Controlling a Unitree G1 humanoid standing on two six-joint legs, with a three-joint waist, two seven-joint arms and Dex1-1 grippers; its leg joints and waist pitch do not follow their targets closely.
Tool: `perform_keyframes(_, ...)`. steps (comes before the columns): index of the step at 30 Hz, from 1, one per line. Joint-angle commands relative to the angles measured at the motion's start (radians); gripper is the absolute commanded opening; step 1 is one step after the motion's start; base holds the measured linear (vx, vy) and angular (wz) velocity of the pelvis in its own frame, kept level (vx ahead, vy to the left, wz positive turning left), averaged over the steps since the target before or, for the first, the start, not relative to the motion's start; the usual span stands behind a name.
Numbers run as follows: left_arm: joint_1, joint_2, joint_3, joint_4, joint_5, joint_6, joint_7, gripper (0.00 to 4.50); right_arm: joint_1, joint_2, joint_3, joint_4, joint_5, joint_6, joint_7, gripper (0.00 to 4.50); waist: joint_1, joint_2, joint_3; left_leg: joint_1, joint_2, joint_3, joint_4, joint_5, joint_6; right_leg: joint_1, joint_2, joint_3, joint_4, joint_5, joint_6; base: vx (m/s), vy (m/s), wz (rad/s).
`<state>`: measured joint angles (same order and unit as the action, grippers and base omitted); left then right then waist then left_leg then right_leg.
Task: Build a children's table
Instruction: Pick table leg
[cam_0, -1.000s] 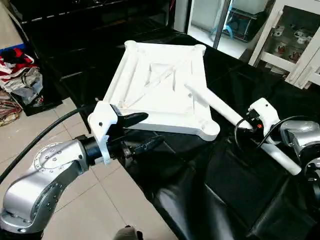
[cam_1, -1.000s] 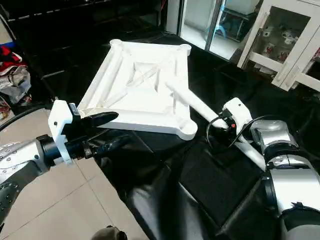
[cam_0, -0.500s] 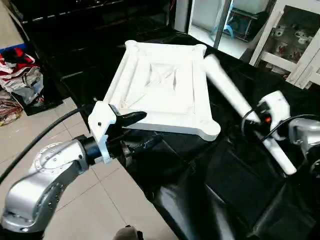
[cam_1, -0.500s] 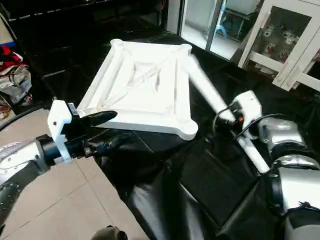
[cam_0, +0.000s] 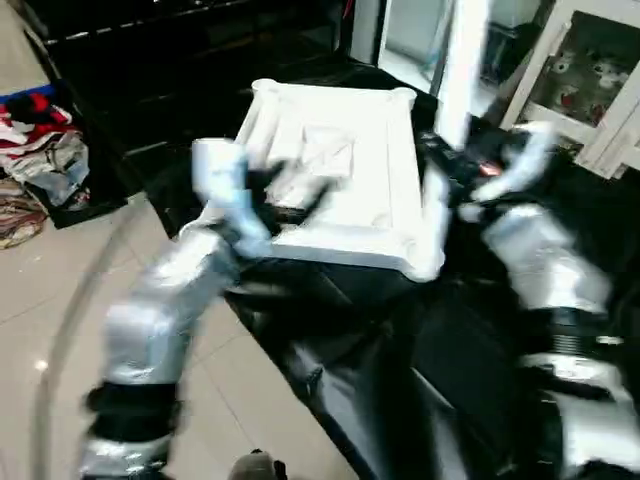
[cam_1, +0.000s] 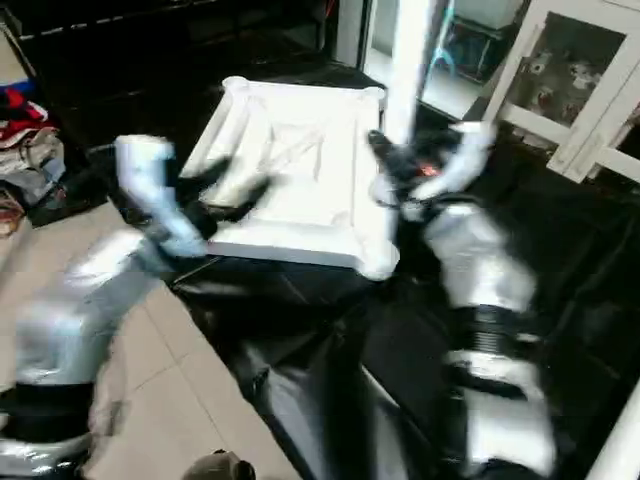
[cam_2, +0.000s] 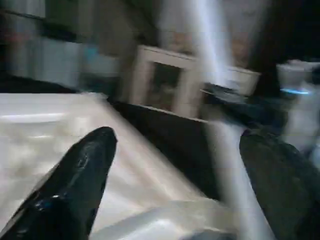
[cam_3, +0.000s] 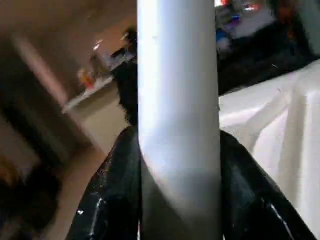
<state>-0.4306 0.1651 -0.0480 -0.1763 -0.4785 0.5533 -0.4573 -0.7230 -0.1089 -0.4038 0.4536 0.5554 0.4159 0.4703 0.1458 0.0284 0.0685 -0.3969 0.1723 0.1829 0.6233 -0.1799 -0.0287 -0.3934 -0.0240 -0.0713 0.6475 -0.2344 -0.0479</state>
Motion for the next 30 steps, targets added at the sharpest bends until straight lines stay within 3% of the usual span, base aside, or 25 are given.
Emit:
perform_keyframes(1,-0.011,0.001,-0.034,0.023,0.013,0.015,-0.024,4.49,-0.030,0.005,-0.055,-0.077,0.035,0.016,-0.091,1.50,-0.008,0.001,-0.089,0.032,0.073,-0.031,-0.063,-0.056,0.034,0.040,-0.117,0.065,-0.072,-0.009,-0.171,0.000,0.000,0.00)
perform_keyframes(3,-0.011,0.002,-0.052,0.041,0.058,-0.009,-0.002,4.50,-0.002,0.000,-0.014,-0.143,-0.026,0.055,-0.093,1.50,-0.011,0.005,-0.090,0.031,0.073,-0.031,-0.064,-0.038,0.028,0.040,-0.114,0.065,-0.069,0.035,-0.151,0.000,0.000,0.00)
perform_keyframes(5,-0.007,0.007,-0.053,0.052,0.117,-0.053,0.051,4.50,0.059,-0.039,0.069,-0.252,-0.110,0.111,-0.088,1.50,-0.013,-0.010,-0.087,0.021,0.067,-0.031,-0.063,-0.017,0.029,0.052,-0.116,0.068,-0.068,0.076,-0.118,0.000,0.000,0.00)
perform_keyframes(6,-0.005,0.019,-0.052,0.052,0.153,-0.050,0.093,4.50,0.098,-0.065,0.110,-0.326,-0.143,0.151,-0.106,1.50,-0.014,-0.008,-0.088,0.018,0.066,-0.033,-0.064,-0.008,0.029,0.057,-0.117,0.068,-0.066,0.085,-0.110,0.000,0.000,0.00)
perform_keyframes(7,-0.005,0.027,-0.053,0.050,0.171,-0.038,0.114,4.50,0.117,-0.078,0.125,-0.364,-0.150,0.170,-0.124,1.50,-0.013,-0.020,-0.087,0.018,0.064,-0.031,-0.063,-0.003,0.031,0.060,-0.118,0.071,-0.066,0.091,-0.092,0.000,0.000,0.00)
perform_keyframes(8,0.006,0.032,-0.041,0.035,0.190,-0.062,0.135,4.50,0.142,-0.100,0.152,-0.408,-0.184,0.183,-0.136,1.50,-0.014,-0.017,-0.087,0.019,0.063,-0.030,-0.063,-0.013,0.033,0.056,-0.120,0.071,-0.068,0.074,-0.090,0.000,0.000,0.00)
perform_keyframes(9,0.015,0.035,-0.029,0.024,0.206,-0.089,0.149,4.50,0.163,-0.119,0.179,-0.445,-0.208,0.191,-0.153,1.49,-0.015,-0.022,-0.083,0.017,0.062,-0.029,-0.065,-0.037,0.025,0.057,-0.121,0.071,-0.080,-0.004,-0.076,0.000,0.000,0.00)
perform_keyframes(11,0.029,0.021,0.006,0.002,0.209,-0.074,0.203,4.50,0.188,-0.132,0.195,-0.484,-0.230,0.215,-0.183,1.49,-0.022,-0.032,-0.081,0.017,0.063,-0.027,-0.067,-0.045,0.019,0.056,-0.120,0.071,-0.081,-0.022,-0.077,0.000,0.000,0.00)
perform_keyframes(13,0.075,0.017,0.046,-0.045,0.253,-0.097,0.278,4.50,0.268,-0.125,0.193,-0.571,-0.258,0.216,-0.266,1.49,-0.027,-0.034,-0.080,0.010,0.057,-0.021,-0.062,-0.057,0.036,0.060,-0.137,0.083,-0.085,-0.064,-0.077,0.000,0.000,0.00)
perform_keyframes(14,0.083,0.018,0.047,-0.052,0.260,-0.105,0.283,4.50,0.284,-0.122,0.192,-0.584,-0.263,0.212,-0.276,1.49,-0.026,-0.038,-0.080,0.000,0.049,-0.021,-0.052,-0.054,0.074,0.070,-0.165,0.097,-0.092,-0.073,-0.092,0.000,0.000,0.00)
perform_keyframes(15,0.102,0.009,0.053,-0.064,0.272,-0.105,0.298,4.50,0.325,-0.098,0.173,-0.623,-0.266,0.240,-0.312,1.49,-0.017,-0.027,-0.085,0.038,0.046,0.010,0.000,-0.099,0.049,0.040,-0.161,0.171,-0.131,-0.179,-0.063,0.000,0.000,0.00)
perform_keyframes(16,0.111,0.008,0.049,-0.067,0.277,-0.103,0.302,4.50,0.347,-0.087,0.167,-0.642,-0.275,0.253,-0.331,1.49,0.000,-0.055,-0.069,0.012,0.025,-0.003,0.026,-0.169,0.010,0.069,-0.166,0.244,-0.137,-0.277,-0.067,0.000,0.000,0.00)
perform_keyframes(17,0.113,0.007,0.048,-0.067,0.278,-0.103,0.304,4.50,0.354,-0.084,0.166,-0.649,-0.277,0.258,-0.336,1.49,0.012,-0.060,-0.064,-0.006,0.018,-0.021,0.041,-0.174,0.006,0.088,-0.185,0.272,-0.145,-0.324,-0.063,-0.012,0.086,-0.46)
perform_keyframes(18,0.133,0.012,0.034,-0.065,0.298,-0.108,0.313,4.50,0.402,-0.052,0.153,-0.695,-0.287,0.291,-0.382,1.49,0.039,-0.049,-0.066,-0.026,0.008,-0.058,0.085,-0.182,0.002,0.102,-0.207,0.340,-0.156,-0.366,-0.074,-0.002,0.143,-0.65)
perform_keyframes(19,0.136,0.014,0.029,-0.055,0.308,-0.117,0.320,4.50,0.419,-0.038,0.153,-0.716,-0.295,0.297,-0.404,1.49,0.051,-0.056,-0.065,-0.025,-0.012,-0.078,0.094,-0.190,-0.009,0.093,-0.160,0.365,-0.154,-0.354,-0.085,-0.002,0.143,-0.65)
perform_keyframes(21,0.135,0.009,0.031,-0.037,0.313,-0.119,0.330,4.50,0.456,-0.027,0.174,-0.753,-0.319,0.293,-0.429,1.49,0.046,-0.057,-0.065,-0.019,-0.037,-0.086,0.080,-0.179,-0.012,0.083,-0.097,0.376,-0.149,-0.309,-0.086,-0.023,0.240,-0.50)
perform_keyframes(22,0.127,0.010,0.032,-0.018,0.323,-0.121,0.340,4.50,0.484,-0.021,0.196,-0.780,-0.335,0.290,-0.446,1.49,0.026,-0.026,-0.085,-0.009,-0.047,-0.098,-0.002,-0.042,0.145,0.069,-0.053,0.297,-0.126,-0.111,-0.070,-0.029,0.274,-0.46)
perform_keyframes(23,0.124,0.011,0.033,-0.013,0.324,-0.122,0.341,4.50,0.489,-0.018,0.198,-0.785,-0.336,0.291,-0.450,1.49,0.011,-0.025,-0.080,0.014,-0.042,-0.095,-0.028,-0.015,0.232,0.035,-0.022,0.256,-0.113,-0.084,-0.048,-0.032,0.343,-0.18)
perform_keyframes(24,0.120,0.011,0.035,0.001,0.328,-0.127,0.341,4.50,0.503,-0.012,0.205,-0.798,-0.337,0.292,-0.461,1.49,-0.052,0.012,-0.096,0.103,-0.012,-0.129,-0.056,0.049,0.393,-0.059,0.028,0.139,-0.023,-0.129,-0.029,-0.036,0.376,0.02)
perform_keyframes(25,0.118,0.012,0.036,0.006,0.329,-0.130,0.341,4.50,0.507,-0.011,0.208,-0.801,-0.339,0.292,-0.464,1.49,-0.096,0.049,-0.091,0.073,0.003,-0.138,-0.113,0.053,0.485,-0.067,0.021,0.032,0.118,-0.195,0.012,-0.036,0.376,0.02)
perform_keyframes(26,0.112,0.014,0.038,0.023,0.333,-0.140,0.337,4.50,0.519,-0.009,0.218,-0.813,-0.349,0.289,-0.476,1.49,-0.099,0.043,-0.085,0.066,0.019,-0.131,-0.120,0.058,0.491,-0.074,0.007,0.006,0.142,-0.192,0.043,-0.063,0.346,0.08)
perform_keyframes(27,0.108,0.015,0.039,0.036,0.338,-0.147,0.335,4.50,0.528,-0.004,0.221,-0.826,-0.352,0.291,-0.483,1.49,-0.110,0.036,-0.078,0.069,0.032,-0.127,-0.105,0.086,0.500,-0.090,-0.016,-0.022,0.156,-0.163,0.073,-0.084,0.299,0.05)
perform_keyframes(28,0.107,0.016,0.041,0.042,0.341,-0.150,0.333,4.50,0.533,0.000,0.222,-0.833,-0.353,0.294,-0.487,1.49,-0.115,0.024,-0.079,0.075,0.035,-0.132,-0.112,0.071,0.497,-0.074,-0.030,-0.034,0.146,-0.140,0.095,-0.084,0.299,0.05)
perform_keyframes(29,0.106,0.017,0.042,0.050,0.344,-0.153,0.333,4.50,0.538,0.006,0.221,-0.845,-0.357,0.300,-0.494,1.49,-0.120,0.036,-0.087,0.103,0.065,-0.058,-0.104,0.020,0.386,-0.087,-0.051,-0.029,0.118,-0.127,0.081,-0.100,0.264,-0.06)
perform_keyframes(30,0.104,0.019,0.045,0.064,0.350,-0.159,0.334,4.50,0.545,0.020,0.216,-0.866,-0.361,0.313,-0.507,1.49,-0.119,-0.008,-0.086,0.096,0.082,-0.015,-0.135,-0.170,0.182,-0.045,-0.088,-0.008,0.075,-0.085,0.042,-0.104,0.203,-0.34)
